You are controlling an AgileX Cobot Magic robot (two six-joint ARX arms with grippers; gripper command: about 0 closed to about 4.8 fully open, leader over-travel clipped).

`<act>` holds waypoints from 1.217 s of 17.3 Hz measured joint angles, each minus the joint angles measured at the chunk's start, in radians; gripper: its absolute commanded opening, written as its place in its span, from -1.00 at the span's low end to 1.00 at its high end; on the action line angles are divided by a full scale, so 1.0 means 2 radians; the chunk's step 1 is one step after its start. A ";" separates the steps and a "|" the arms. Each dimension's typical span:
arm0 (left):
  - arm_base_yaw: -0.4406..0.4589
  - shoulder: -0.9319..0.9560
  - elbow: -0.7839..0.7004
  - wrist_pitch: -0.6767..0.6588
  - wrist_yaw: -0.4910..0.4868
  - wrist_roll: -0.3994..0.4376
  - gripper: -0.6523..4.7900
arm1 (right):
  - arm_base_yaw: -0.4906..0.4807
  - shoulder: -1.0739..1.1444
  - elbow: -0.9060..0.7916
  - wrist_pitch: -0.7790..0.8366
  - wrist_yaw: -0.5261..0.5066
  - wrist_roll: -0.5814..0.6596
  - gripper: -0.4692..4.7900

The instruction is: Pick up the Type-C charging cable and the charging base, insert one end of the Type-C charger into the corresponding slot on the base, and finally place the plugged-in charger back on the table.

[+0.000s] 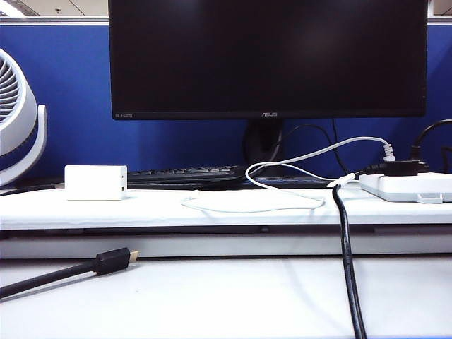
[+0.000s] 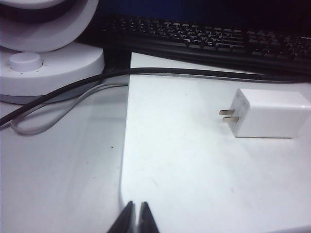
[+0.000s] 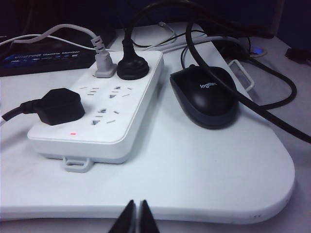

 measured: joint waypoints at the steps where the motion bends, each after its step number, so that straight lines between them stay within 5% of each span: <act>1: 0.000 0.000 0.000 0.000 0.000 0.000 -0.67 | 0.000 0.000 0.000 0.000 0.000 0.000 -0.74; 10: 0.000 0.002 0.029 0.018 -0.001 -0.025 -0.78 | 0.000 0.000 0.007 0.003 0.000 0.023 -0.83; 16: 0.000 0.129 0.204 0.038 -0.052 -0.021 -0.78 | 0.000 0.005 0.123 0.016 0.010 0.043 -0.83; 21: 0.000 0.362 0.410 0.037 -0.004 0.036 -0.78 | 0.000 0.084 0.233 0.014 0.013 0.043 -0.83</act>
